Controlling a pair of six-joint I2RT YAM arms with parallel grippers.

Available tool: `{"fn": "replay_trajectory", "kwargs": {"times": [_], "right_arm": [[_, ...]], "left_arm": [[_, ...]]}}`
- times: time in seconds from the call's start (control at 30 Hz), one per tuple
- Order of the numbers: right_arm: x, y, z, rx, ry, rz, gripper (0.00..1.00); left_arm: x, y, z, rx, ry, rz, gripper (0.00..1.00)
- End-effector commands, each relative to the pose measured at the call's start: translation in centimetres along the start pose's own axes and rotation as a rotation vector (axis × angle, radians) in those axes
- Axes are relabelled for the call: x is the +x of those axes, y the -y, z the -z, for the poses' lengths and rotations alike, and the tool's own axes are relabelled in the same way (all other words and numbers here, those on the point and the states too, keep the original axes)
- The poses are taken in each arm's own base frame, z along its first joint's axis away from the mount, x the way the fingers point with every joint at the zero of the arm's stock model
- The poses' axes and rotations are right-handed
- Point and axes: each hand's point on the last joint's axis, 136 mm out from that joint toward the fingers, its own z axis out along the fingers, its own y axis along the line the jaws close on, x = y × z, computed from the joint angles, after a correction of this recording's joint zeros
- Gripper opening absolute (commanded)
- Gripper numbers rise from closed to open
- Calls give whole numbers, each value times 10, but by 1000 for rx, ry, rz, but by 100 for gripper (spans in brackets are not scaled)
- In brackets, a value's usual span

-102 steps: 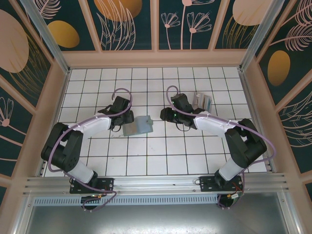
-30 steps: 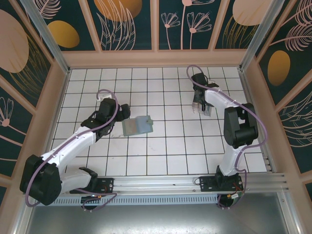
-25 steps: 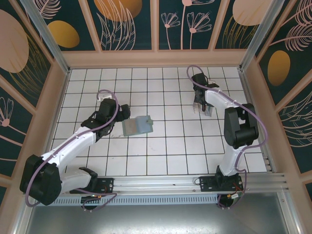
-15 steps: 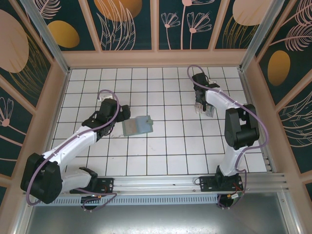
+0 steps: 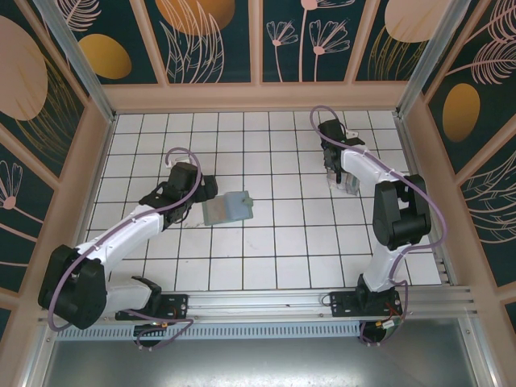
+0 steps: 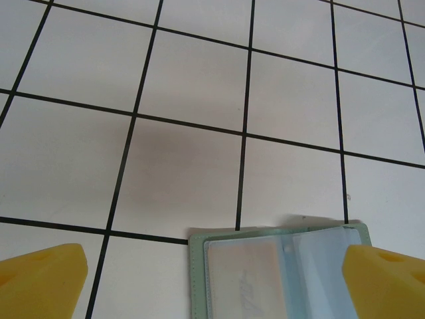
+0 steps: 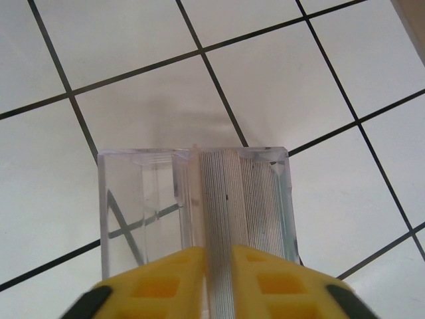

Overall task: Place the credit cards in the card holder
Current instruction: Pick up the credit card from the storage box.

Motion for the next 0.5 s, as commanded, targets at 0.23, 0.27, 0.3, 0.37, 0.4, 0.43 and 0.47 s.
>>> {"fn": "replay_trajectory", "kwargs": {"times": [0.23,0.27,0.3,0.37,0.4,0.43,0.47], "right_arm": [[-4,0,15,-47,21,-15,1],[-6,-1,17,-64,24,-22,0],[-7,-4,19,-84,25,-28,0],[-10,-8,25,-128,34,-43,0],[-10,-10,28,-146,37,-48,0],[-12,-11,32,-166,45,-52,0],[-14,-12,36,-181,54,-59,0]], "left_arm": [[-7,5,2,5,-3,-21,99],[-6,4,1,1,-8,-22,99],[-6,4,1,0,-9,-21,99],[-6,6,1,10,-5,-16,99],[-6,7,0,17,-4,-17,99],[-6,9,0,26,-5,-15,99],[-5,14,-1,47,-16,-12,98]]}}
